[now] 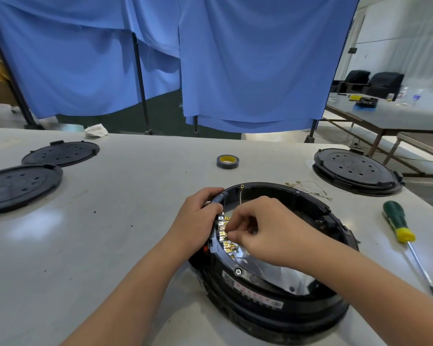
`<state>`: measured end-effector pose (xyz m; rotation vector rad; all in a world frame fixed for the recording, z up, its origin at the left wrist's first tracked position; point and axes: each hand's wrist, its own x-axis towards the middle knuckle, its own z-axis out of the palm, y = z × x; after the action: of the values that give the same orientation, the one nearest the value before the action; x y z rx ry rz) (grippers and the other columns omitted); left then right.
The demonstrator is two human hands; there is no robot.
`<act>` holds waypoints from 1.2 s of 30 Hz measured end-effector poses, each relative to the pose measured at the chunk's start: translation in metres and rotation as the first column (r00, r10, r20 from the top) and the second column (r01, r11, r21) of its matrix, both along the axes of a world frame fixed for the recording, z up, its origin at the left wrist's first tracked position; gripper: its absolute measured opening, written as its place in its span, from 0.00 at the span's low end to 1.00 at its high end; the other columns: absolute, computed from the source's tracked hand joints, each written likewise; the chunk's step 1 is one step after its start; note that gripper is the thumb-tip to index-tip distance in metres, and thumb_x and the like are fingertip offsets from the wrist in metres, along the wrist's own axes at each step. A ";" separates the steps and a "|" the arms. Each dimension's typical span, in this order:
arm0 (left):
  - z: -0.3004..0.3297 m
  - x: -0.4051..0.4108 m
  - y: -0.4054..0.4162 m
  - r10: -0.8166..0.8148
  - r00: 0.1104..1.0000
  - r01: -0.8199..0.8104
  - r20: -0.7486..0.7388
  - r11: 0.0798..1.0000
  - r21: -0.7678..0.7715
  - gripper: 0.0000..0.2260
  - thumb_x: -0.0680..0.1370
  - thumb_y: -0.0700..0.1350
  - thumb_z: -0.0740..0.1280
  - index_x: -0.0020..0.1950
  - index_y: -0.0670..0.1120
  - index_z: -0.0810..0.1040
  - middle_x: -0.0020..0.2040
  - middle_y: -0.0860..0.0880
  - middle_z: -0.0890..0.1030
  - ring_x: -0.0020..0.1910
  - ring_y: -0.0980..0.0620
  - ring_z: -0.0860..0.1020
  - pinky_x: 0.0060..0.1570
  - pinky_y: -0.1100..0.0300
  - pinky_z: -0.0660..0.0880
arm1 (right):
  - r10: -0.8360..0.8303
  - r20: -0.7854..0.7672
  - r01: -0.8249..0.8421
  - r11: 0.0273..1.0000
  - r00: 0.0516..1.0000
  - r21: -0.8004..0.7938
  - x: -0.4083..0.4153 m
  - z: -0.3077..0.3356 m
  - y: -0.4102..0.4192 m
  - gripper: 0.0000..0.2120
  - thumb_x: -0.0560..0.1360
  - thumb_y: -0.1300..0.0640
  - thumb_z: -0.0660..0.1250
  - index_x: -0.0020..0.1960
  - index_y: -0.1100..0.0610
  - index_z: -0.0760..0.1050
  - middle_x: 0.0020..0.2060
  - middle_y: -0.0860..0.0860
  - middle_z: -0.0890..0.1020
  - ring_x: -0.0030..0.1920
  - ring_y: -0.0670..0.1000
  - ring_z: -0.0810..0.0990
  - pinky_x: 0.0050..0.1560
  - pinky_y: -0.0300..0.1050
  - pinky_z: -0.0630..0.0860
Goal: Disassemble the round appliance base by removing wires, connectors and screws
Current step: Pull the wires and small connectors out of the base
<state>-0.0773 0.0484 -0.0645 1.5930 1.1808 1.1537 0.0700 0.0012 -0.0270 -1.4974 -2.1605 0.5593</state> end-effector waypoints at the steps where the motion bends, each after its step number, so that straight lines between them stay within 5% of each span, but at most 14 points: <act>1: 0.000 0.000 0.000 -0.005 1.000 0.005 0.001 1.000 0.003 0.17 0.75 0.33 0.61 0.51 0.55 0.79 0.48 0.54 0.83 0.48 0.55 0.81 0.47 0.62 0.76 | -0.002 0.010 0.002 1.000 1.000 0.005 -0.001 0.001 0.000 0.08 0.71 0.56 0.71 0.37 0.45 0.79 0.32 0.43 0.81 0.35 0.39 0.78 0.37 0.34 0.74; 8: 0.001 -0.002 -0.001 -0.019 1.000 0.019 0.021 1.000 0.010 0.19 0.74 0.33 0.62 0.47 0.58 0.80 0.44 0.56 0.84 0.45 0.55 0.82 0.47 0.60 0.78 | 0.093 0.156 -0.111 0.987 0.983 0.112 -0.002 0.007 0.000 0.09 0.74 0.56 0.69 0.39 0.44 0.75 0.36 0.38 0.75 0.44 0.41 0.70 0.49 0.37 0.68; 15: 0.003 0.001 -0.002 -0.022 0.999 0.022 0.027 1.000 0.017 0.15 0.69 0.41 0.62 0.46 0.60 0.79 0.47 0.55 0.84 0.49 0.52 0.82 0.51 0.57 0.76 | 0.009 0.121 -0.019 0.996 0.993 0.082 -0.003 0.003 -0.005 0.10 0.71 0.58 0.68 0.35 0.45 0.75 0.32 0.41 0.81 0.36 0.39 0.77 0.35 0.30 0.69; 18: 0.001 0.000 -0.001 -0.021 1.000 0.020 0.022 0.999 0.027 0.15 0.71 0.39 0.63 0.46 0.60 0.79 0.45 0.56 0.84 0.47 0.53 0.82 0.49 0.58 0.77 | 0.014 0.103 -0.022 0.997 0.995 0.074 -0.003 0.004 -0.007 0.10 0.72 0.58 0.68 0.35 0.45 0.75 0.35 0.42 0.82 0.38 0.40 0.78 0.40 0.34 0.73; 22: -0.001 -0.002 0.000 -0.027 0.999 0.026 0.017 0.999 0.020 0.20 0.75 0.33 0.62 0.46 0.61 0.79 0.43 0.58 0.84 0.45 0.58 0.82 0.46 0.63 0.77 | 0.076 0.250 -0.126 0.974 0.965 0.190 -0.004 0.008 -0.005 0.06 0.74 0.57 0.67 0.41 0.46 0.76 0.39 0.41 0.79 0.45 0.43 0.72 0.52 0.40 0.67; 27: 0.000 -0.002 -0.001 -0.019 0.999 0.019 0.042 1.000 0.015 0.20 0.75 0.33 0.62 0.46 0.60 0.80 0.42 0.57 0.85 0.44 0.56 0.82 0.45 0.62 0.78 | 0.061 0.249 -0.117 0.969 0.967 0.217 -0.003 0.005 -0.005 0.07 0.74 0.57 0.66 0.40 0.45 0.74 0.40 0.41 0.78 0.45 0.43 0.70 0.55 0.42 0.65; 32: 0.001 -0.001 -0.001 -0.016 0.999 0.015 0.030 1.000 0.013 0.19 0.74 0.35 0.63 0.44 0.61 0.80 0.43 0.56 0.85 0.46 0.54 0.82 0.47 0.59 0.78 | 0.068 0.245 -0.123 0.968 0.967 0.217 -0.004 0.004 -0.008 0.08 0.72 0.58 0.66 0.37 0.46 0.74 0.35 0.40 0.77 0.42 0.44 0.75 0.52 0.43 0.69; 36: 0.003 0.001 -0.002 -0.025 0.999 0.025 0.036 1.000 0.002 0.15 0.67 0.44 0.61 0.48 0.59 0.79 0.47 0.53 0.84 0.49 0.51 0.81 0.52 0.54 0.77 | 0.054 0.103 -0.065 0.992 0.993 0.105 0.000 0.004 -0.006 0.06 0.73 0.58 0.69 0.43 0.48 0.81 0.35 0.44 0.82 0.40 0.43 0.79 0.42 0.35 0.74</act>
<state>-0.0764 0.0461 -0.0614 1.5778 1.1340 1.1627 0.0696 -0.0045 -0.0230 -1.4352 -2.2795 0.3878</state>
